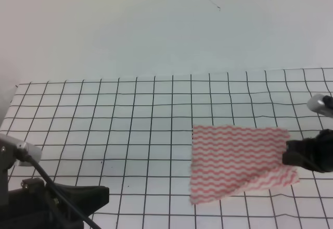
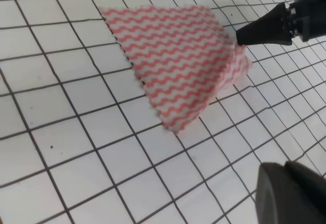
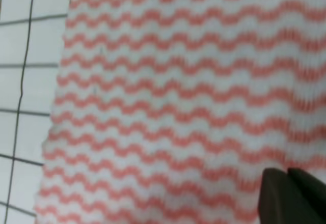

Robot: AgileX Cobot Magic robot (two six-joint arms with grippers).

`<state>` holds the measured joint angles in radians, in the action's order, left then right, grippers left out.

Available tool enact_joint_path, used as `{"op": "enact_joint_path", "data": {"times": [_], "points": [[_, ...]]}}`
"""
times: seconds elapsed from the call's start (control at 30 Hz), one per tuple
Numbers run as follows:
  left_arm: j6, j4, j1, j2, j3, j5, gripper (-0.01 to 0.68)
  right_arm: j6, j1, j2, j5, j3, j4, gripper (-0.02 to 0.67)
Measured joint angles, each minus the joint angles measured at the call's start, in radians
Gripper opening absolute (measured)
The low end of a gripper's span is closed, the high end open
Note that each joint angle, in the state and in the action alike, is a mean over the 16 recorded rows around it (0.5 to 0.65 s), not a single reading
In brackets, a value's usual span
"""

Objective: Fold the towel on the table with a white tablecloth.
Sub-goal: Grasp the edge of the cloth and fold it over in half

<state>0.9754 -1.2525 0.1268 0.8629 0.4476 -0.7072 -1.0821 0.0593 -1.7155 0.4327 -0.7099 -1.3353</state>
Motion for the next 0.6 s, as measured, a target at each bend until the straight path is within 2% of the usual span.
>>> {"op": "enact_joint_path", "data": {"times": [0.6], "points": [[0.001, 0.000, 0.000, 0.000, 0.000, 0.008, 0.001, -0.012, -0.001, -0.129, -0.056, -0.207, 0.015, 0.000]]}}
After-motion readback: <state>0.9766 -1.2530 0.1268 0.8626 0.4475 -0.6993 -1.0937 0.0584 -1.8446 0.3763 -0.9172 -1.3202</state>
